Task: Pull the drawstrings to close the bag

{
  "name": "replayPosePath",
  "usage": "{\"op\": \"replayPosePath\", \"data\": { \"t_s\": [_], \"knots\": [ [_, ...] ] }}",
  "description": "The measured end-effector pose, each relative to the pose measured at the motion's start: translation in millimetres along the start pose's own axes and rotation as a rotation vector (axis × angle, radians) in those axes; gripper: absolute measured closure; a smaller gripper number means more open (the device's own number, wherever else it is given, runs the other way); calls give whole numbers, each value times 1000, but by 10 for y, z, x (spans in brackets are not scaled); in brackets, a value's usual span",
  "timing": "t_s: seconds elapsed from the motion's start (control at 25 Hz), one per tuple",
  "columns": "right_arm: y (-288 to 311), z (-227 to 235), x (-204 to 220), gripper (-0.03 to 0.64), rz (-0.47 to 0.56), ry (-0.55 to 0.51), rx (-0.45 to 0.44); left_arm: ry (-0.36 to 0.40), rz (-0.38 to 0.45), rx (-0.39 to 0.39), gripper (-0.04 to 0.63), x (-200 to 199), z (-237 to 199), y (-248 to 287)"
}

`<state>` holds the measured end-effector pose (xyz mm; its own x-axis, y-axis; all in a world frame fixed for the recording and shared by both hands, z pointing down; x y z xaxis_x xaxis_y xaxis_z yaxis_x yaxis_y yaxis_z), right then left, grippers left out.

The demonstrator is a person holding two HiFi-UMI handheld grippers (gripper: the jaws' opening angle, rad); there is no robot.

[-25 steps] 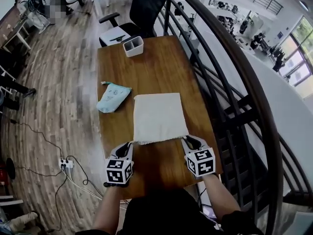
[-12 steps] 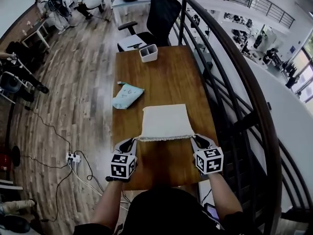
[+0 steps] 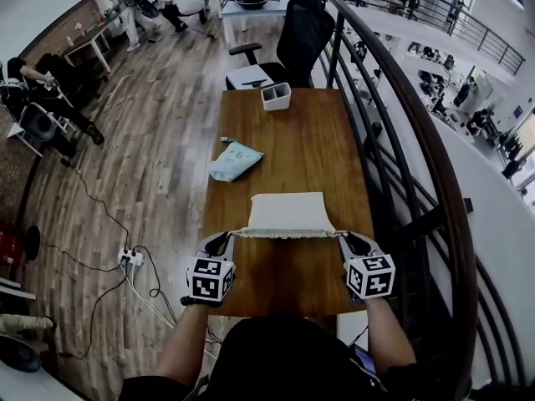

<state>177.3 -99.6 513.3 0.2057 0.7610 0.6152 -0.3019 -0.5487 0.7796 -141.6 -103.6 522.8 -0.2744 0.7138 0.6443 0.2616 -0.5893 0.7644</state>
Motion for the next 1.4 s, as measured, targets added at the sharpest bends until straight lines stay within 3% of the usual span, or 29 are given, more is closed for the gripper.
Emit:
{"op": "replayPosePath", "data": {
  "t_s": [0.56, 0.76, 1.2, 1.4],
  "knots": [
    [-64, 241, -31, 563, 9, 20, 60, 13, 11, -24, 557, -85, -11, 14],
    [-105, 524, 3, 565, 21, 100, 102, -22, -2, -60, 557, -40, -155, 12],
    [-138, 541, 70, 566, 23, 61, 149, 42, 2, -97, 558, -57, -98, -28],
    [-140, 767, 80, 568, 13, 52, 230, 82, -18, -100, 558, -96, -179, -22]
  ]
}}
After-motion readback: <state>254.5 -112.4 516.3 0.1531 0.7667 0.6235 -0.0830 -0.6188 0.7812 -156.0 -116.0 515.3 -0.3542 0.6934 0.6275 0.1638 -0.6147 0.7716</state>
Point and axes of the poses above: the fingertips, and each gripper's own axes: y forward along the fingers, z to its right, x out of its underside, the point moved 3 cm from there along -y, backward along the fingers, and after that the axes turned 15 degrees about -z, right-handed, at the moved point
